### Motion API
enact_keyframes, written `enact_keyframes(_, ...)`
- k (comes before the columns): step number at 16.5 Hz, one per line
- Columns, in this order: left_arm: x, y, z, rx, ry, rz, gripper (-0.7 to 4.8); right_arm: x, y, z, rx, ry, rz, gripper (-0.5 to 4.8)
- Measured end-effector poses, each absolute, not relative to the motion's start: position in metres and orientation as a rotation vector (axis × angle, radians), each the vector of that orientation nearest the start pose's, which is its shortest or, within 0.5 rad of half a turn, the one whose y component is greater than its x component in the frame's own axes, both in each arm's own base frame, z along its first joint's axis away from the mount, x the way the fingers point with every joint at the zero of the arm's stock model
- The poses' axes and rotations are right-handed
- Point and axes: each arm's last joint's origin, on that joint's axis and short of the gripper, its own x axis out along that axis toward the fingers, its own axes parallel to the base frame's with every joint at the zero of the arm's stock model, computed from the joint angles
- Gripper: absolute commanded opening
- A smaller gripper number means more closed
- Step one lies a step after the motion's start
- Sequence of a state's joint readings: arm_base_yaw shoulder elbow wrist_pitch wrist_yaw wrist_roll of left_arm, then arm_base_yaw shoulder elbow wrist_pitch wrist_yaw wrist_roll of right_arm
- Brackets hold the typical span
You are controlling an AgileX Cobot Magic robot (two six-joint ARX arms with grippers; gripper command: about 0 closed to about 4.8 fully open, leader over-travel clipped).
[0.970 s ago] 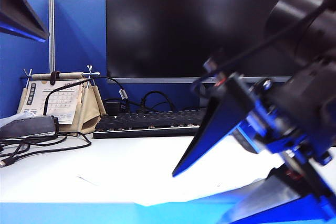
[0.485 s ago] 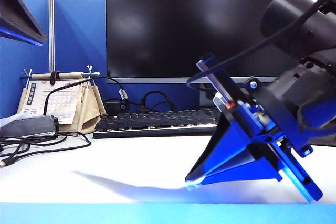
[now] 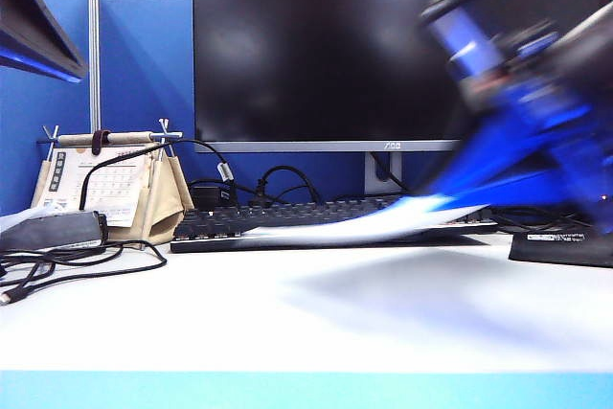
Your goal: Put a wrinkled paper upside down.
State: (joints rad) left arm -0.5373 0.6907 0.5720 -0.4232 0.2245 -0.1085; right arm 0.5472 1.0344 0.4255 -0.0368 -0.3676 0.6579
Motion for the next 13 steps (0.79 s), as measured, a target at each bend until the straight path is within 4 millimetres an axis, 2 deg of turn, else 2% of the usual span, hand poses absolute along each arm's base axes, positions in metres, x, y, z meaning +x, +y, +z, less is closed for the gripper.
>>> enact_keyframes(1, 0.125, -0.082, 0.253, -0.014, 0.587, -0.711, 0.3, 0.149, 0.098, 0.195, 0.449, 0.903, 0.589, -0.06)
enact_keyframes(3, 0.125, -0.082, 0.253, -0.015, 0.587, -0.711, 0.3, 0.134, 0.083, 0.228, 0.264, 0.829, 0.488, -0.06)
enact_keyframes(4, 0.125, -0.082, 0.253, -0.014, 0.587, -0.712, 0.3, 0.129, 0.077, 0.251, 0.152, 0.775, 0.438, -0.06)
enact_keyframes(5, 0.125, -0.082, 0.253, -0.015, 0.585, -0.712, 0.3, 0.127, 0.072, 0.277, 0.027, 0.716, 0.384, -0.06)
enact_keyframes(6, 0.125, -0.082, 0.253, -0.016, 0.585, -0.715, 0.3, 0.129, 0.071, 0.294, -0.072, 0.69, 0.348, -0.06)
enact_keyframes(8, 0.125, -0.082, 0.253, -0.02, 0.585, -0.731, 0.3, 0.135, 0.072, 0.313, -0.227, 0.705, 0.317, -0.06)
enact_keyframes(9, 0.124, -0.083, 0.253, -0.023, 0.588, -0.744, 0.3, 0.141, 0.075, 0.319, -0.342, 0.773, 0.306, -0.06)
enact_keyframes(11, 0.124, -0.083, 0.253, -0.032, 0.592, -0.776, 0.3, 0.155, 0.081, 0.32, -0.598, 0.909, 0.205, -0.06)
enact_keyframes(13, 0.123, -0.084, 0.253, -0.035, 0.595, -0.79, 0.3, 0.156, 0.082, 0.316, -0.743, 0.942, 0.106, -0.06)
